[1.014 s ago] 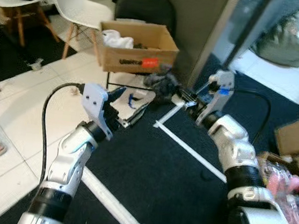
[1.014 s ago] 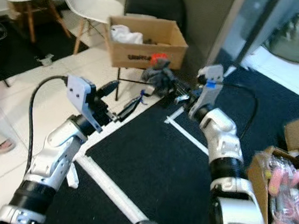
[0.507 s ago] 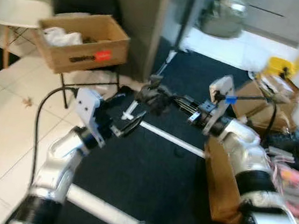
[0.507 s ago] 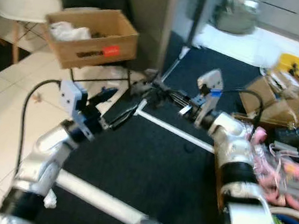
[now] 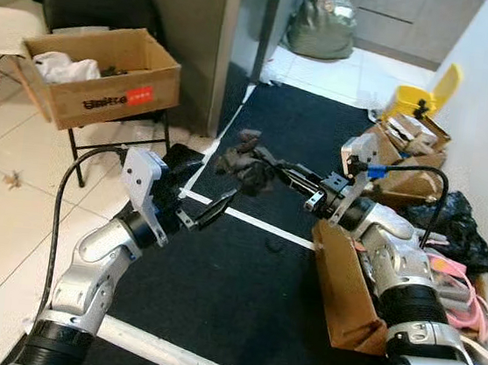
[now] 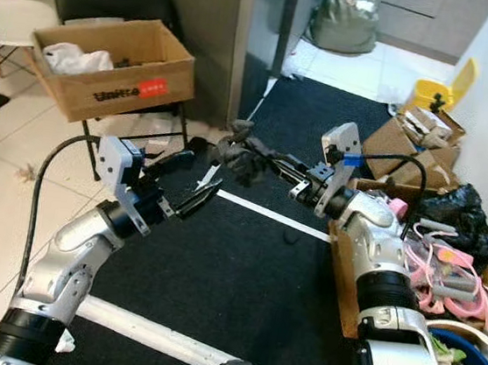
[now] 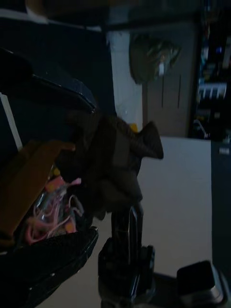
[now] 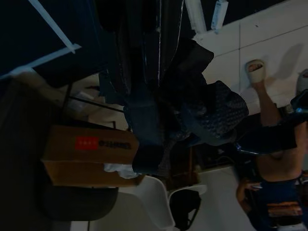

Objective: Picking trash to rubbish bin

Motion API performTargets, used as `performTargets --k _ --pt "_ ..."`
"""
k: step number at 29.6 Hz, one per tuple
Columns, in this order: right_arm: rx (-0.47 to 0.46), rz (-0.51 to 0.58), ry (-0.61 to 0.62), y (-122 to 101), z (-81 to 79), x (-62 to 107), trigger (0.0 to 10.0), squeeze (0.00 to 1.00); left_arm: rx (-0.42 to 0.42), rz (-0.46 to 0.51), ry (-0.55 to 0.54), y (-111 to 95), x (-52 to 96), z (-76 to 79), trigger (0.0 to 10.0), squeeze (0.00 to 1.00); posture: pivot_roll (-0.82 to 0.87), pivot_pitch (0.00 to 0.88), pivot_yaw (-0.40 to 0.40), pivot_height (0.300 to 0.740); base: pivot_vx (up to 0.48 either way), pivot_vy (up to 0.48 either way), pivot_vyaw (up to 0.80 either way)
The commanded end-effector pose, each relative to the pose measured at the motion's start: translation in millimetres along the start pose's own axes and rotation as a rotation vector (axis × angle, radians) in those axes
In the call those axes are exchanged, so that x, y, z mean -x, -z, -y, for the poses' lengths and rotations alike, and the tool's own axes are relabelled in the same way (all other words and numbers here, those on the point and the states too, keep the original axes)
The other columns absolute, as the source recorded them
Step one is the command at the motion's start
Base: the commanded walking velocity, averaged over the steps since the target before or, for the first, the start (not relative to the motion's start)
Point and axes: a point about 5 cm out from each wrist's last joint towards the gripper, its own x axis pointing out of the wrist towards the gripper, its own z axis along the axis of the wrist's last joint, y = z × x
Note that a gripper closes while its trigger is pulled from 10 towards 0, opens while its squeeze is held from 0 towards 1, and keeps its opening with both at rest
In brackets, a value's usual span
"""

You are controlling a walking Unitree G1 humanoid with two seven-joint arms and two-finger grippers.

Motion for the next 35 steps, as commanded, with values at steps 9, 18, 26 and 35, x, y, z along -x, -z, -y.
performTargets --k 9,18,26,35 --pt "0.006 0.014 0.017 -3.0 1.2 0.3 10.0 0.0 0.044 0.034 0.003 -0.7 -4.8 5.0 10.0 0.0 -0.03 0.0 -0.045 0.74 0.456 0.0 0.0" --pt "0.01 0.012 0.038 -3.3 2.9 0.1 10.0 0.0 0.055 0.04 0.002 -0.4 -5.3 5.2 10.0 0.0 -0.03 0.0 -0.045 0.74 0.48 0.0 0.0" --pt "0.011 0.016 0.046 -4.8 3.2 -1.2 10.0 0.0 0.062 0.043 0.002 -0.2 -5.5 5.3 10.0 0.0 -0.03 0.0 -0.045 0.74 0.48 0.0 0.0" --pt "0.02 0.011 0.043 -4.7 3.0 -1.8 10.0 0.0 0.063 0.043 0.003 0.6 -5.5 5.3 10.0 0.0 -0.02 0.0 -0.049 0.74 0.48 0.0 0.0"
